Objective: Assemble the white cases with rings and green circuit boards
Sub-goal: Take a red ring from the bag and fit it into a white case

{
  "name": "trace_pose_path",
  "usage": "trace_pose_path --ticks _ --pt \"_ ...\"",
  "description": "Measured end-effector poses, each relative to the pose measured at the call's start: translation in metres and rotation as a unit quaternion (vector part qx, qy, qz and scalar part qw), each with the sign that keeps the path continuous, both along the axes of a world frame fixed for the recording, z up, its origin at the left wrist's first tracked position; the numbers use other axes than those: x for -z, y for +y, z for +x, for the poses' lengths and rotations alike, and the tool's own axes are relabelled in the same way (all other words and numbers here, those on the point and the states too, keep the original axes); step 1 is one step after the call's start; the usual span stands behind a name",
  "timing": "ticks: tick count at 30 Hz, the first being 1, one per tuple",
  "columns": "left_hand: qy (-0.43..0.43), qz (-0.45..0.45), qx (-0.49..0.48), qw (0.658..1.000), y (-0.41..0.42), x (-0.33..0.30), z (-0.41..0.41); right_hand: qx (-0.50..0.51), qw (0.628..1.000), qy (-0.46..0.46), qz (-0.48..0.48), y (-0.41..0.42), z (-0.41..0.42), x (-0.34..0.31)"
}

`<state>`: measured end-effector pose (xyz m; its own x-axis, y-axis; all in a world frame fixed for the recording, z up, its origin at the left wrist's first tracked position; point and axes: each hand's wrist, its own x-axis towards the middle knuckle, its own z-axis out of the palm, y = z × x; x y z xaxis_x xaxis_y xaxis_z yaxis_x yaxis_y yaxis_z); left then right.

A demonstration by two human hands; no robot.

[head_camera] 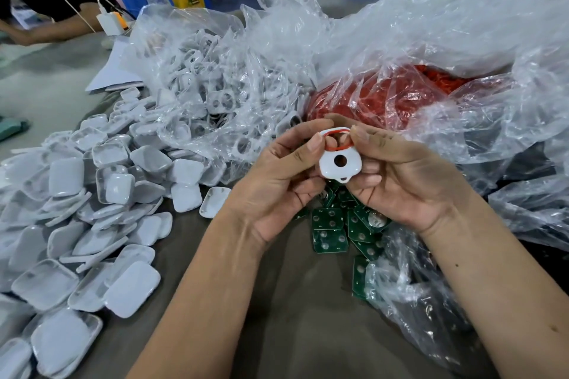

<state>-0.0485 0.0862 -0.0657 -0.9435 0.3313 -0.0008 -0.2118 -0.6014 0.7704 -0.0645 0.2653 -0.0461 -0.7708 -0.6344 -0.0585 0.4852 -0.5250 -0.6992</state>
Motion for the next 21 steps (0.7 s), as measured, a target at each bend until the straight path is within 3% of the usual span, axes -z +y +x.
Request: trace_pose_path --ticks 9,13,21 --pt "0.017 -0.072 -0.091 0.993 -0.002 0.002 -0.004 0.143 0.987 0.018 0.075 -0.009 0.0 0.002" --pt "0.064 -0.128 -0.112 0.983 0.001 0.005 -0.002 0.138 0.987 0.017 0.084 -0.009 0.001 0.002" --pt "0.039 -0.112 -0.119 0.986 -0.001 -0.004 0.0 0.151 0.984 0.03 0.088 -0.01 0.001 0.001"
